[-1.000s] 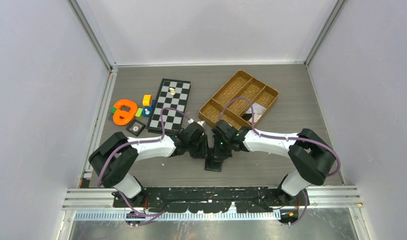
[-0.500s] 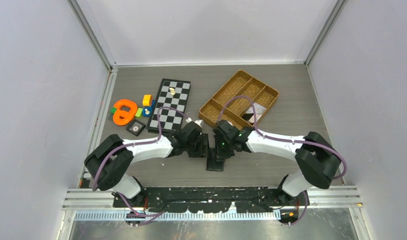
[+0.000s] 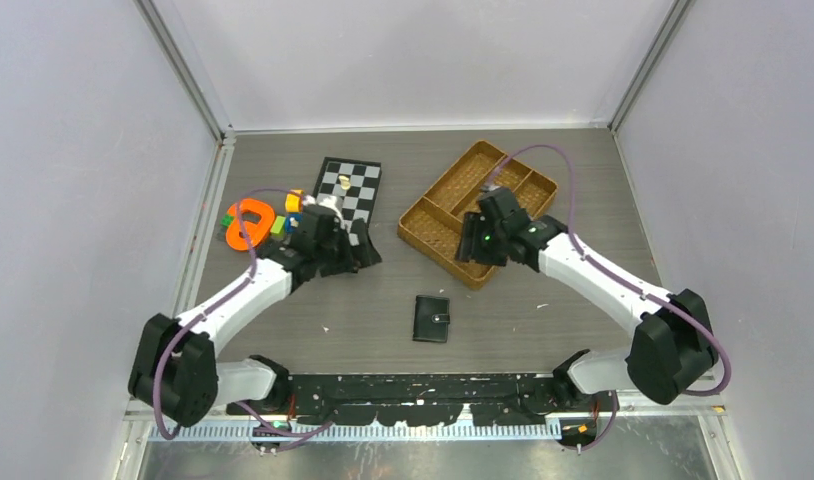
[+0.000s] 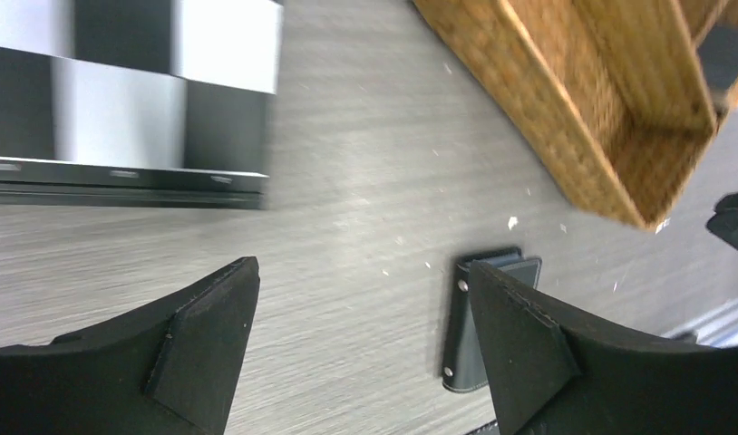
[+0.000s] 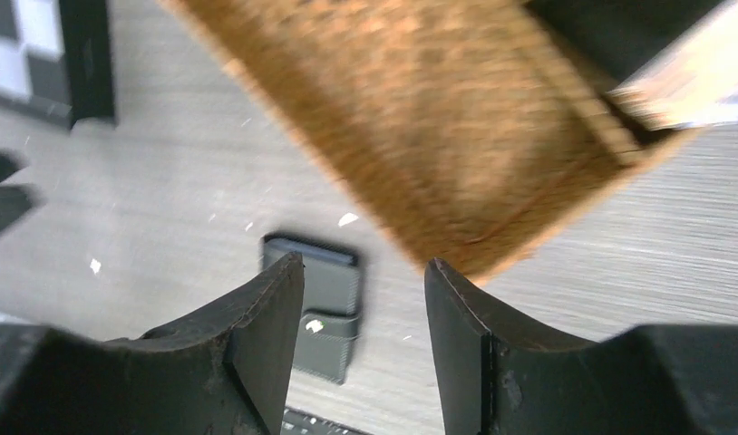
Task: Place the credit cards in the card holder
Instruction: Reset both arms
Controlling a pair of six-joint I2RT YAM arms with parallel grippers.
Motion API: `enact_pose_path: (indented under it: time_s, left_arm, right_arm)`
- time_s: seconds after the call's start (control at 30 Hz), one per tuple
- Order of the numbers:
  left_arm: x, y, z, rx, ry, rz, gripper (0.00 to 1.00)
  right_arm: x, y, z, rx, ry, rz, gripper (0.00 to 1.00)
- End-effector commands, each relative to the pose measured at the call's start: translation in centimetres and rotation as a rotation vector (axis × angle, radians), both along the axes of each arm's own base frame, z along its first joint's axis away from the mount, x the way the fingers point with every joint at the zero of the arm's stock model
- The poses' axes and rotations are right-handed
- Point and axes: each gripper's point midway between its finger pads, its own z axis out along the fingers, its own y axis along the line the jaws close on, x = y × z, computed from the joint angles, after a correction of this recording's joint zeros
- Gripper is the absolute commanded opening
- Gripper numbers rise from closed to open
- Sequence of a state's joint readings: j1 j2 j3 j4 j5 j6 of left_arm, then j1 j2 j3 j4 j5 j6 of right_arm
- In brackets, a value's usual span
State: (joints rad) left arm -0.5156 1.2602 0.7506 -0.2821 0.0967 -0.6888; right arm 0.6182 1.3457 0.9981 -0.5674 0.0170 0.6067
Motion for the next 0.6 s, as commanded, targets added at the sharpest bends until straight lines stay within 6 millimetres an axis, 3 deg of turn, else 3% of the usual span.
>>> enact_pose_path:
  time_s: [0.0,0.13,0.27,0.43,0.57]
  left_arm:
    - [2.3,5.1,3.9,0.007,-0.062,0.066,0.88]
    - [3.4,10.6,7.3,0.048,-0.115,0.181,0.89]
    - [3.0,15.1,11.4,0.217,-0.211,0.248,0.90]
    - [1.3,18.0,16.4,0.358,-0.397,0.282,0.90]
    - [0.1,19.4,17.0,0.417,-0.481,0.321,0.90]
  right_arm:
    - [3.2,-6.3,2.4,-0.055,-0.075,-0.139,0.57]
    - [5.0,-12.9,4.1,-0.064,-0.125,-0.327,0.57]
    - [5.3,-18.7,7.0,-0.104,-0.230,-0.487,0.57]
    - [4.7,-21.7,12.0,-0.176,-0.463,-0.570,0.57]
    - [3.5,-22.6,14.8,-0.168,-0.629,-0.604,0.57]
